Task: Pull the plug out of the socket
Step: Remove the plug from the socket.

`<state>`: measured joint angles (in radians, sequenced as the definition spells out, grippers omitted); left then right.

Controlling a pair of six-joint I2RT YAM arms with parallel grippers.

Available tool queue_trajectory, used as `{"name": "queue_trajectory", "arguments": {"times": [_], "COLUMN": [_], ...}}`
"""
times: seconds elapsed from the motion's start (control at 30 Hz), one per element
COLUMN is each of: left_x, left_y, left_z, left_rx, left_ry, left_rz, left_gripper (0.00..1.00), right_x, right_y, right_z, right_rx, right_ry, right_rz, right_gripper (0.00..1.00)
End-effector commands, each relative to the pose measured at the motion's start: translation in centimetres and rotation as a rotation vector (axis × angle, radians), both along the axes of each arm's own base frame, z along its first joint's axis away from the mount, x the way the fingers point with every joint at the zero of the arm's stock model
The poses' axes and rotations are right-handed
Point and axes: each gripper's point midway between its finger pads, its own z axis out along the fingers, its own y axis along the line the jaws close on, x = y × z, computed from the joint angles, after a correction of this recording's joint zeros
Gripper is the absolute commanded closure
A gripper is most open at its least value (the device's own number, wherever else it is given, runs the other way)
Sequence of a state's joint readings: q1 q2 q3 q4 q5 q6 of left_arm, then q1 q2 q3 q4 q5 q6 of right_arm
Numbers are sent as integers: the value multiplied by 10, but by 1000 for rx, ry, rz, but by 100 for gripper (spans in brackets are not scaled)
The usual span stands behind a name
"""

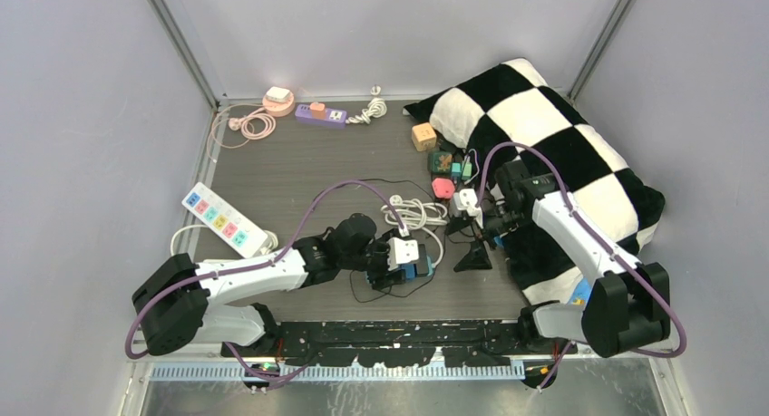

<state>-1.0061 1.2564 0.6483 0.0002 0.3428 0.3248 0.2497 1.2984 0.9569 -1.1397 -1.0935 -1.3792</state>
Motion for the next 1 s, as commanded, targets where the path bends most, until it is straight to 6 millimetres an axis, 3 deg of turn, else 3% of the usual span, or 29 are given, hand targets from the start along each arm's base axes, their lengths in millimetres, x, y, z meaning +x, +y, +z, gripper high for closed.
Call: {"name": "queue_trajectory", "arguments": {"times": [0.0,0.13,0.57,0.97], "left_x": [-3,-3,-1,19], "left_y": [-29,-30,-28,-9], "left_z": [41,43,61,78], "left_rx": [-190,-213,-273,-359], "left_ry": [-62,-57,42,242], "left_rz": [-84,-79,-35,64], "left_gripper": [100,100,100,100], "right_x": [10,20,15,11], "right_y": [6,10,17,20], "right_z": [2,1,-4,4], "right_rx": [-2,-12,-27,-13], "right_ry": [-134,-195,-180,-126], "right_rz": [-26,-70,-43,-44], "right_gripper": [0,0,0,0]}}
